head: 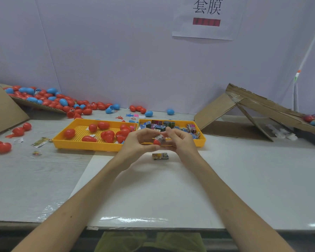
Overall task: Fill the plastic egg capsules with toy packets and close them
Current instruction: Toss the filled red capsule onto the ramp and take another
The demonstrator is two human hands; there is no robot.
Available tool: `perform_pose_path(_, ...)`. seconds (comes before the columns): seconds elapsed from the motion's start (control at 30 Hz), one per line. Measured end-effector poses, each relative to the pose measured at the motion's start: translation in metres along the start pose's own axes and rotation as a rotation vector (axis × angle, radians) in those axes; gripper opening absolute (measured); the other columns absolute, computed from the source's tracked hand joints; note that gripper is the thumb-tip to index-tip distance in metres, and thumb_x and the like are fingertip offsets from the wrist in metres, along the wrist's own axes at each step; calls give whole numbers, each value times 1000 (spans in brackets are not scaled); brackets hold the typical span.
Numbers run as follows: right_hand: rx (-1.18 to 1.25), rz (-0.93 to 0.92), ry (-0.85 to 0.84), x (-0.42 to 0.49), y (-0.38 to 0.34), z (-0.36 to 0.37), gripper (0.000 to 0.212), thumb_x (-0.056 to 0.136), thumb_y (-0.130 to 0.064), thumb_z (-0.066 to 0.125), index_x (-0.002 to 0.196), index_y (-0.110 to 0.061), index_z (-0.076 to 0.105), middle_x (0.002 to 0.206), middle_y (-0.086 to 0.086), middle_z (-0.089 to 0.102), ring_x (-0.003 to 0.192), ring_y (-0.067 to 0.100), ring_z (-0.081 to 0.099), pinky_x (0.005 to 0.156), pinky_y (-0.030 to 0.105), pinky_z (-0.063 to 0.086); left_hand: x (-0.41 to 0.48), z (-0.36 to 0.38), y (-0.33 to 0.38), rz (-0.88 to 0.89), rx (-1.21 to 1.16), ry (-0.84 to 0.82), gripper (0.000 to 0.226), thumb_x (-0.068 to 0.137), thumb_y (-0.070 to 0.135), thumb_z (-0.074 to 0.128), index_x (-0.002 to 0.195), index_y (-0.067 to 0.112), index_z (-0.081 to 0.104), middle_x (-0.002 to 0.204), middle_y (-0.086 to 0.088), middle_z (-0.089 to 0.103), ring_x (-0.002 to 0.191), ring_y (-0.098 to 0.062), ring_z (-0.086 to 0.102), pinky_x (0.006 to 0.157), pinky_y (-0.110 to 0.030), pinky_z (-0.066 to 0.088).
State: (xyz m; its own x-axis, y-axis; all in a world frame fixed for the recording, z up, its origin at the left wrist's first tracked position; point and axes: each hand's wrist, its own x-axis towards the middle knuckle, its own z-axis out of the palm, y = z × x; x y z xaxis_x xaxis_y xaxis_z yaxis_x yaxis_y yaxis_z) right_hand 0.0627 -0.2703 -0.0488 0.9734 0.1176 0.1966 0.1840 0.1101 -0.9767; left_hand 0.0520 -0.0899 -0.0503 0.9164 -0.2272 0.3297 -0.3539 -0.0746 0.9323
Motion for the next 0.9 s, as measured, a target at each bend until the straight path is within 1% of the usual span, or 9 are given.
perform_pose_path(0.03, 9, -6, -16, 0, 0, 0, 29, 97, -26, 64, 103, 1, 71, 99, 21, 74, 95, 35, 73, 85, 47, 61, 0, -1, 0, -3, -25, 20, 40, 78, 4, 84, 110, 27, 74, 106, 10, 77, 101, -8, 73, 78, -18, 57)
perform_pose_path(0.1, 6, -38, -22, 0, 0, -1, 23, 93, -19, 68, 103, 2, 71, 102, 22, 73, 99, 37, 72, 87, 54, 59, 1, -1, 0, -8, -65, 34, 39, 80, 5, 83, 112, 26, 74, 107, 7, 78, 103, -10, 73, 80, -19, 57)
perform_pose_path(0.17, 22, -51, -13, 0, 1, -1, 17, 90, -17, 71, 97, -1, 72, 97, 18, 73, 97, 37, 72, 87, 57, 58, 1, 0, 1, -10, -78, 29, 40, 82, 4, 81, 116, 23, 73, 108, 6, 78, 104, -11, 73, 84, -21, 58)
perform_pose_path(0.27, 43, -45, 0, 1, 2, -1, 18, 84, -22, 73, 91, -5, 74, 90, 13, 74, 91, 34, 72, 88, 57, 58, 0, 2, 1, -2, -78, 22, 41, 84, 4, 79, 119, 26, 73, 109, 10, 77, 107, -8, 71, 84, -18, 56)
perform_pose_path(0.47, 60, -51, 18, 3, 5, -2, 10, 90, -13, 70, 90, -3, 74, 88, 11, 75, 87, 30, 73, 86, 49, 60, -2, 2, 1, 6, -53, 7, 42, 86, 6, 77, 121, 28, 72, 112, 14, 76, 110, -5, 69, 86, -18, 55)
perform_pose_path(0.6, 66, -65, 22, 3, 6, -2, 8, 92, -8, 68, 88, -4, 74, 87, 10, 74, 85, 25, 72, 77, 32, 60, -2, 3, 0, 17, -39, -1, 42, 89, 3, 75, 125, 24, 71, 113, 15, 75, 109, -4, 69, 85, -18, 54)
perform_pose_path(0.7, 67, -69, 21, 4, 7, -1, 8, 93, -7, 67, 88, -5, 74, 91, 16, 72, 85, 26, 73, 78, 33, 60, -2, 3, -1, 22, -19, -8, 43, 91, 3, 72, 128, 24, 70, 118, 14, 74, 111, -3, 67, 89, -21, 55)
perform_pose_path(0.8, 84, -66, 0, 3, 7, -1, 8, 93, -5, 67, 90, -5, 74, 91, 13, 74, 88, 26, 73, 80, 33, 59, -3, 4, 0, 38, -6, -15, 45, 93, -1, 68, 128, 27, 69, 120, 14, 72, 114, -4, 65, 94, -25, 55)
perform_pose_path(0.9, 126, -61, -17, 2, 6, 0, 7, 94, -6, 66, 96, -4, 73, 98, 18, 73, 94, 27, 72, 80, 32, 58, -2, 3, 2, 44, -33, -1, 48, 91, -5, 67, 125, 29, 70, 117, 14, 74, 114, -5, 66, 90, -21, 55)
